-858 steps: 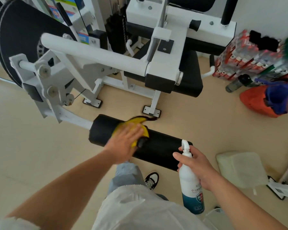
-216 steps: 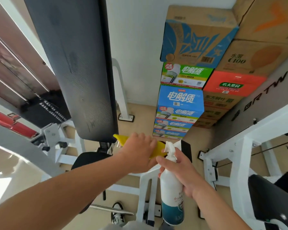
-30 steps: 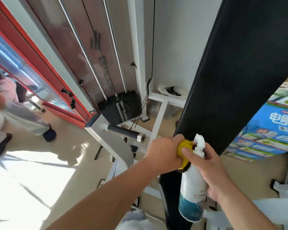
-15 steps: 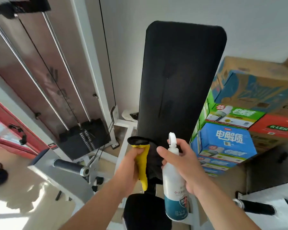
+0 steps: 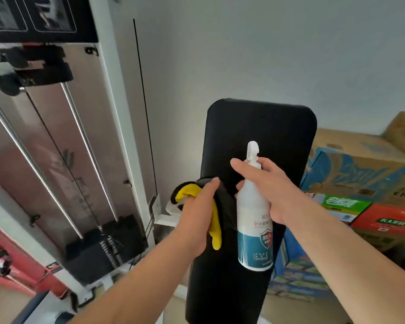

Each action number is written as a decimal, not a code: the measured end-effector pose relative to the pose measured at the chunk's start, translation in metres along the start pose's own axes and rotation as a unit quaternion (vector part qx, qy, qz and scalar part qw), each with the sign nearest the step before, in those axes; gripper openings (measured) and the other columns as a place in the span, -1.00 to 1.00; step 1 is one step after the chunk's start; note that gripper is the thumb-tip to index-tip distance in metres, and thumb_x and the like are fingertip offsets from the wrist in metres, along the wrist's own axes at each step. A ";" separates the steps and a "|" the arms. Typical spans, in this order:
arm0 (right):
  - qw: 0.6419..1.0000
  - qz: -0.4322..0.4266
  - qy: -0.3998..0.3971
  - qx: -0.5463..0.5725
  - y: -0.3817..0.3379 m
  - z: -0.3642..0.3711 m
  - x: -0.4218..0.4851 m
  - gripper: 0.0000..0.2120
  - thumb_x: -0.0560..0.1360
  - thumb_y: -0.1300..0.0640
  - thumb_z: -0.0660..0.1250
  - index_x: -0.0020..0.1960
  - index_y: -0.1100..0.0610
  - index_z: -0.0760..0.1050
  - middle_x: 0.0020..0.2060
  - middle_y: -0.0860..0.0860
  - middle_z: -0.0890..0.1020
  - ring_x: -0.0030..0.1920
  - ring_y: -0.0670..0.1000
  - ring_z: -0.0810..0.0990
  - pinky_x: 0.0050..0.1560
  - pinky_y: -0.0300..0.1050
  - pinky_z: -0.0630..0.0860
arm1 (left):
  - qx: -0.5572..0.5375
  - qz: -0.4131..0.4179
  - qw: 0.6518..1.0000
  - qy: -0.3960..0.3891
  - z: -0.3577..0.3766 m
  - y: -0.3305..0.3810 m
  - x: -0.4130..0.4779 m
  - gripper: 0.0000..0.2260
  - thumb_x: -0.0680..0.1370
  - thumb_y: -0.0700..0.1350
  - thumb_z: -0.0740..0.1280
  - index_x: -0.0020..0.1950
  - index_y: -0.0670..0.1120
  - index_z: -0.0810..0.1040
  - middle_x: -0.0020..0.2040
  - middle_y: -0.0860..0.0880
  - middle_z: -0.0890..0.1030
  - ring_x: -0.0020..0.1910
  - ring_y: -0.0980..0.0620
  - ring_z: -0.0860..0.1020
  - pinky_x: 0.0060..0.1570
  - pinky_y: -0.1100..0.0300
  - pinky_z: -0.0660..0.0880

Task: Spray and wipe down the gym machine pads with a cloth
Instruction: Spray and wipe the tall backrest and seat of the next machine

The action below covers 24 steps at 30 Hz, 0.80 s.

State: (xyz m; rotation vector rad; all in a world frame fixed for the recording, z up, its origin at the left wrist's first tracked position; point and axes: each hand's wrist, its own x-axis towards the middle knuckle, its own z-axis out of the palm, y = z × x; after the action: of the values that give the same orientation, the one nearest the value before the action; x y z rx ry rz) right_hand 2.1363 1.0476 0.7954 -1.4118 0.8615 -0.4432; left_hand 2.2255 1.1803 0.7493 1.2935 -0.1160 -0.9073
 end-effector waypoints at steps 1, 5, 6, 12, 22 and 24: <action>1.000 -0.002 0.002 -0.001 -0.009 0.002 0.007 -0.45 0.38 -0.20 0.70 0.26 -0.08 0.60 -0.14 0.15 0.78 -0.09 0.20 0.77 0.15 0.35 0.74 | 0.004 0.021 1.000 0.004 0.001 0.009 0.005 -0.55 0.46 0.28 0.48 0.22 0.04 0.61 0.07 -0.01 0.74 0.12 -0.07 0.68 0.29 -0.11 0.52; 1.000 0.006 -0.002 -0.004 -0.032 0.008 0.028 -0.49 0.42 -0.18 0.67 0.25 -0.02 0.59 -0.18 0.14 0.76 -0.15 0.16 0.74 0.06 0.21 0.75 | 0.015 0.064 0.997 -0.033 0.006 0.030 0.017 -0.79 0.60 0.12 0.42 0.10 0.01 0.64 -0.12 0.06 0.76 -0.12 0.09 0.73 -0.11 0.20 0.59; 1.000 0.013 -0.005 -0.003 -0.034 0.009 0.031 -0.49 0.42 -0.18 0.67 0.24 -0.01 0.59 -0.18 0.15 0.75 -0.16 0.16 0.73 0.07 0.21 0.74 | 0.012 0.067 0.997 -0.041 0.007 0.030 0.019 -0.82 0.61 0.09 0.41 0.07 0.00 0.64 -0.21 0.10 0.75 -0.24 0.17 0.72 -0.28 0.30 0.56; 0.999 0.034 -0.010 -0.003 -0.038 0.011 0.050 -0.46 0.41 -0.19 0.68 0.25 0.00 0.58 -0.16 0.17 0.76 -0.14 0.19 0.74 0.14 0.27 0.74 | 0.016 0.078 0.997 0.005 0.011 0.036 0.020 -0.82 0.62 0.06 0.41 0.00 -0.04 0.64 -0.30 0.09 0.72 -0.36 0.19 0.68 -0.46 0.38 0.48; 0.997 0.047 -0.046 -0.027 -0.045 -0.002 0.045 -0.47 0.44 -0.22 0.64 0.28 -0.03 0.56 -0.14 0.17 0.75 -0.15 0.19 0.75 0.04 0.22 0.76 | 0.032 0.105 0.989 0.098 0.024 0.050 0.016 -0.72 0.62 0.16 0.37 -0.13 -0.02 0.56 -0.17 -0.03 0.64 -0.15 0.01 0.60 -0.17 0.12 0.47; 0.997 0.042 -0.049 -0.039 -0.045 -0.010 0.041 -0.49 0.47 -0.22 0.62 0.30 -0.06 0.55 -0.13 0.16 0.76 -0.13 0.19 0.76 0.02 0.20 0.77 | 0.052 0.155 0.978 0.130 0.027 0.056 0.009 -0.66 0.64 0.18 0.32 -0.19 -0.02 0.50 -0.23 -0.02 0.59 -0.22 0.02 0.56 -0.13 0.09 0.46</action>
State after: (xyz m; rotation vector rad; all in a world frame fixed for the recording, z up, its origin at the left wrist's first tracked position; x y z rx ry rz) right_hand 2.1643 1.0047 0.8290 -1.4506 0.8612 -0.2770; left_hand 2.2457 1.1531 0.8024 1.4326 -0.1558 -0.4658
